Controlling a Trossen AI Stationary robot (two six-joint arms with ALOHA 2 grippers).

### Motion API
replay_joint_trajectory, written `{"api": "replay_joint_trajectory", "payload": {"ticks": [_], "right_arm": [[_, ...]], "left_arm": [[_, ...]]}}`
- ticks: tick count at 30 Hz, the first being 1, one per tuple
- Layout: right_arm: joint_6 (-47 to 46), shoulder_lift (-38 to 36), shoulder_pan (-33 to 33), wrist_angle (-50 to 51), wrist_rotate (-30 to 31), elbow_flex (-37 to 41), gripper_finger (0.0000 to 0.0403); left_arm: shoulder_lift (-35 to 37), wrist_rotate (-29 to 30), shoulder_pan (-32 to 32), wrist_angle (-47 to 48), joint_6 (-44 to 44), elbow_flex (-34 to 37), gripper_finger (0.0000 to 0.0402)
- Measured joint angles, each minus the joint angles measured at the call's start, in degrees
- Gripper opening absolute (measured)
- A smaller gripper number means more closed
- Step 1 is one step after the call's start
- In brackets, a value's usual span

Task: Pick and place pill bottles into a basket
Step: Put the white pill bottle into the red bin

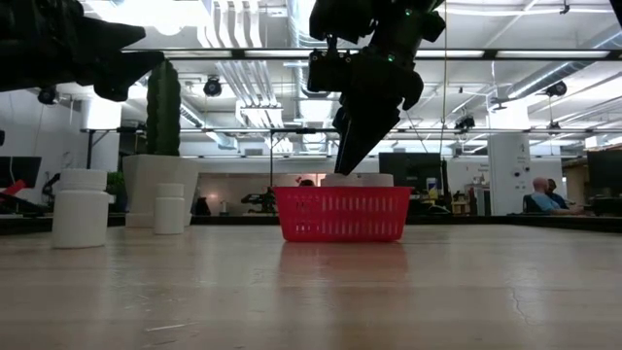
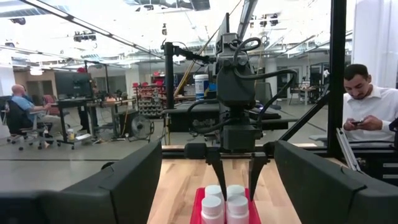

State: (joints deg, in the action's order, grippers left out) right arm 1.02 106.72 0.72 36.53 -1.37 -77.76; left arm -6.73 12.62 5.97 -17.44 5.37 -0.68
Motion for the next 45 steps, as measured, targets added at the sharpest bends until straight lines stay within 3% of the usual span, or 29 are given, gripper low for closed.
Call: {"api": "replay_joint_trajectory", "payload": {"ticks": [16,22,25,30,37,45], "right_arm": [[1.1,-3.4,0.0,1.9,0.0,-3.1,0.016],[1.9,-6.7,0.2,-1.3,-0.1,-0.5,0.0138],[2.4,-9.0,0.5,-8.0,-2.3,3.5,0.0115],[2.1,-14.5,0.6,-25.5,-13.5,14.4,0.0069],[-0.5,-25.7,0.8,-42.9,-14.2,31.2,0.0021],[-0.8,-44.1,0.8,-61.1,-15.7,47.0,0.0009]], "left_arm": [[0.0,0.0,0.0,0.1,0.0,0.0,0.0293],[0.1,0.0,0.0,0.0,-0.1,0.0,0.0293],[0.0,0.0,0.0,0.0,-0.1,0.0,0.0293],[0.0,0.0,0.0,0.4,-0.2,0.0,0.0293],[0.0,0.1,0.0,0.6,-0.2,0.0,0.0293],[0.1,0.0,0.0,0.5,-0.2,0.0,0.0293]]}}
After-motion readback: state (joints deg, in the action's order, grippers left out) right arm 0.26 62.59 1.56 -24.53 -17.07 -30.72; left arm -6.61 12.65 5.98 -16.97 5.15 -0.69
